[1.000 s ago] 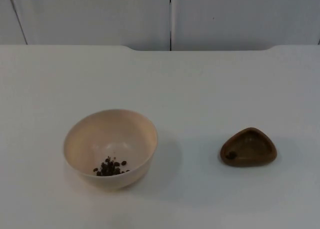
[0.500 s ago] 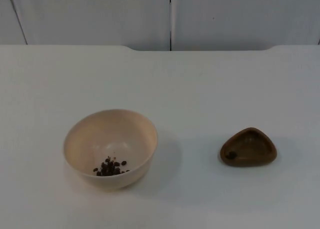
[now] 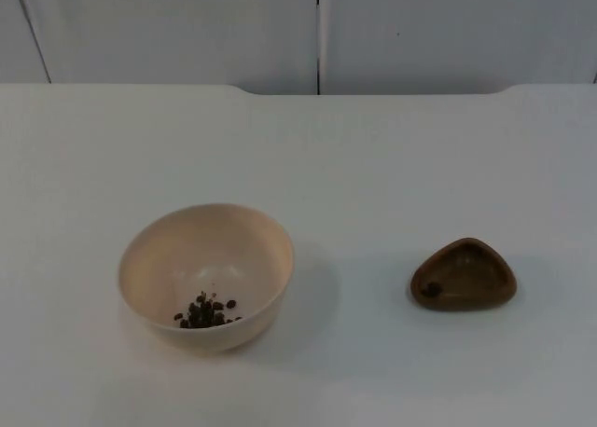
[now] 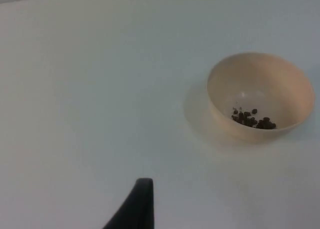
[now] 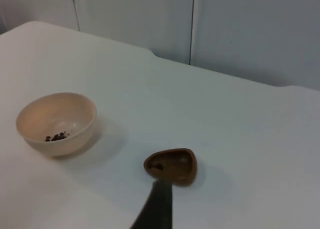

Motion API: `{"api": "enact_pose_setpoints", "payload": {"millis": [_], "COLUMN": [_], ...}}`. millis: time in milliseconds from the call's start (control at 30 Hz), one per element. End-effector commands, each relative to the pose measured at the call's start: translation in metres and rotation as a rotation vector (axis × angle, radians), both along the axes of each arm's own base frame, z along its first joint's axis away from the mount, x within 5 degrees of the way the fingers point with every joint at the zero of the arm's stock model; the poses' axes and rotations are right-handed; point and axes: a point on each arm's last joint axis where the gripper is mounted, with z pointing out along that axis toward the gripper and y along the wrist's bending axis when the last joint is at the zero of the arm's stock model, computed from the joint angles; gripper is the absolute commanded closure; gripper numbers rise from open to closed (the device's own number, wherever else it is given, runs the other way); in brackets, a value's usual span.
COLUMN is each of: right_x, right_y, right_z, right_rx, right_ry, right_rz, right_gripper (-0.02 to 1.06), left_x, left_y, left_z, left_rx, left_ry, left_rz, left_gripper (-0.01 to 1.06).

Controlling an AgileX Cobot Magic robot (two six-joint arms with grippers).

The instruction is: Pick up the bowl with the left hand and pour the coffee beans from the cup into the bowl with the right hand.

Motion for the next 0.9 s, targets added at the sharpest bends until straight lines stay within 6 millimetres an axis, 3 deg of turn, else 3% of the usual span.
{"api": "enact_pose_setpoints", "payload": {"millis": [0,133,500,867], "right_x": [0.0,0.0,0.006,0.01], "right_y": [0.001,0.001,0.006,0.005], "right_z": [0.001,-0.001,-0.031,-0.033], "right_rx": [0.002,-0.007,-0.066,-0.043], "right_ry": [-0.019,0.0,0.166,0.162], "right_rz": [0.007,0.01,0.029,-0.013], "right_gripper": [0.25,0.25,0.25,0.25], "left_x": [0.0,0.0,0.0,0.0], "left_y": [0.001,0.001,0.001,0.001], "left_z": [-0.001,-0.001,-0.001,-0.001], "left_rx": [-0.003,-0.003,-0.003,-0.003], "left_ry": [-0.003,-0.003,-0.003,-0.003], "left_rz": [0.011,0.011,0.011,0.011], "left_gripper": [0.0,0.0,0.0,0.0]}}
